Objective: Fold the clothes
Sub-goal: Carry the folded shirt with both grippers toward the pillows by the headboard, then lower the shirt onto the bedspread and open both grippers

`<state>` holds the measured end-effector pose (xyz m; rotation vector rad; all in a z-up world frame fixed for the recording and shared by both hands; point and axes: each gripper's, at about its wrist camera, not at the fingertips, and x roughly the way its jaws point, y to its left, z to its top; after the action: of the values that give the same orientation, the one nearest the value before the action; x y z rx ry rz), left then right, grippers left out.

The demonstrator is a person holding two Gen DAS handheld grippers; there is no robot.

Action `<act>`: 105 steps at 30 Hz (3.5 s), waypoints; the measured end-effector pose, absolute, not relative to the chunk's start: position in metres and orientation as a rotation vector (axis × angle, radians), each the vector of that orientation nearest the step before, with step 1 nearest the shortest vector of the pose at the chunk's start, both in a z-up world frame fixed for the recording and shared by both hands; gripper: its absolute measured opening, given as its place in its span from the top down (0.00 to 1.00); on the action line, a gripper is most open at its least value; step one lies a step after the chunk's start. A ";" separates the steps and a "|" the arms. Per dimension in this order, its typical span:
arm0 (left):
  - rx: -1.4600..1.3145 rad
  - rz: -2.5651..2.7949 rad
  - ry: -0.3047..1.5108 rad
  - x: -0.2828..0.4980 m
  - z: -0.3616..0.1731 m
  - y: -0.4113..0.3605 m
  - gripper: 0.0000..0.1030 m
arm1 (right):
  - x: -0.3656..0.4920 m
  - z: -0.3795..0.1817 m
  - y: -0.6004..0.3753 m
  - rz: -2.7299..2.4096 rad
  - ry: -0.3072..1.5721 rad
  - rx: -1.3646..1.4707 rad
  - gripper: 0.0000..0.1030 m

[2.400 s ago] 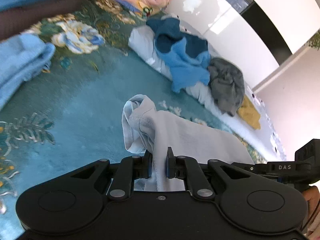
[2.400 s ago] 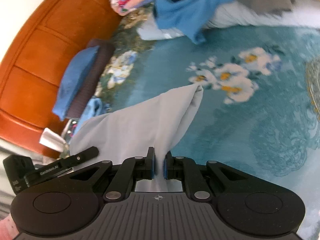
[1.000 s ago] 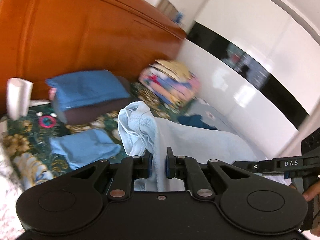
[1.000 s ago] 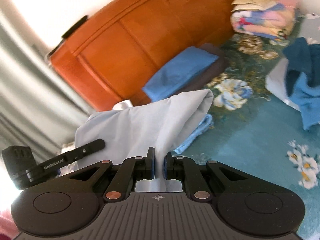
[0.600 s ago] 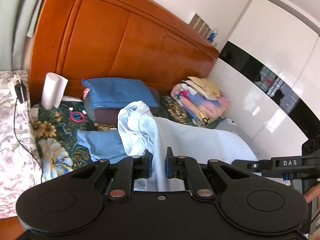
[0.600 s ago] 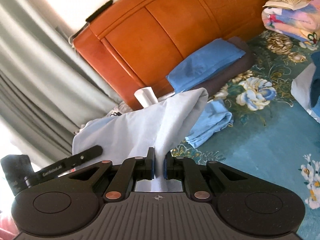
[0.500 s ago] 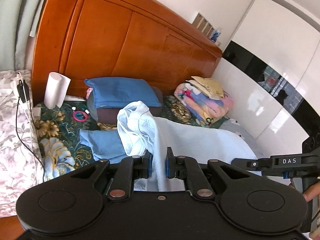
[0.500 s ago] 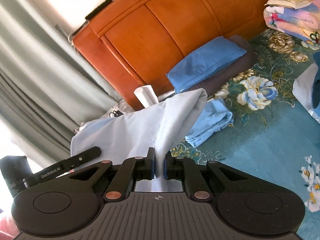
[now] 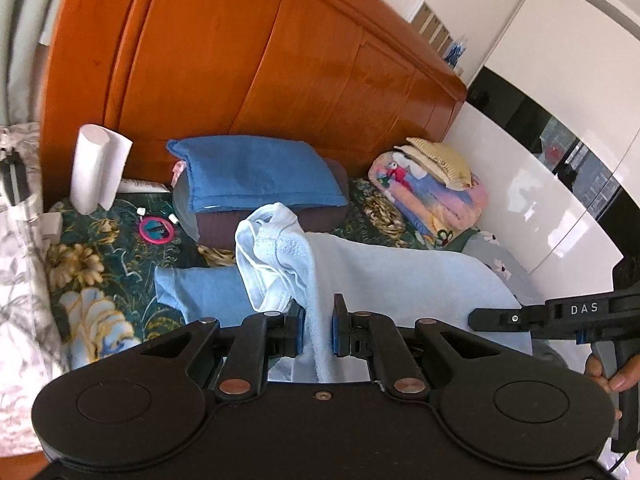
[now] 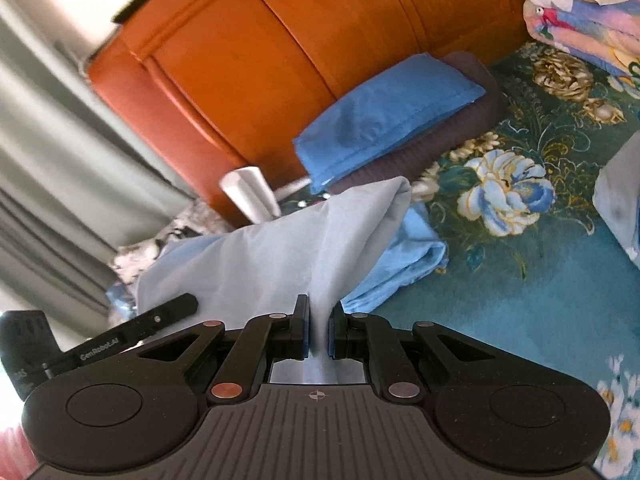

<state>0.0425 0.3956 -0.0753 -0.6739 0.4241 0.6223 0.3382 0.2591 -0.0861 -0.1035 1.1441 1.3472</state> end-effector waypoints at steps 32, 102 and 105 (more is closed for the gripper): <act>-0.782 0.734 0.556 0.113 -0.277 0.575 0.91 | 0.430 -0.308 0.497 1.334 1.290 -0.373 0.93; -0.779 0.660 0.711 0.115 -0.288 0.536 0.56 | 0.417 -0.311 0.429 1.049 1.279 -0.299 0.90; -0.763 0.652 0.698 0.117 -0.276 0.533 0.55 | 0.410 -0.292 0.418 1.043 1.229 -0.238 0.90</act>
<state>0.1166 0.5325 -0.2758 -0.7635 0.6975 0.6516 0.4102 0.4176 -0.2921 -0.2382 1.2293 1.0425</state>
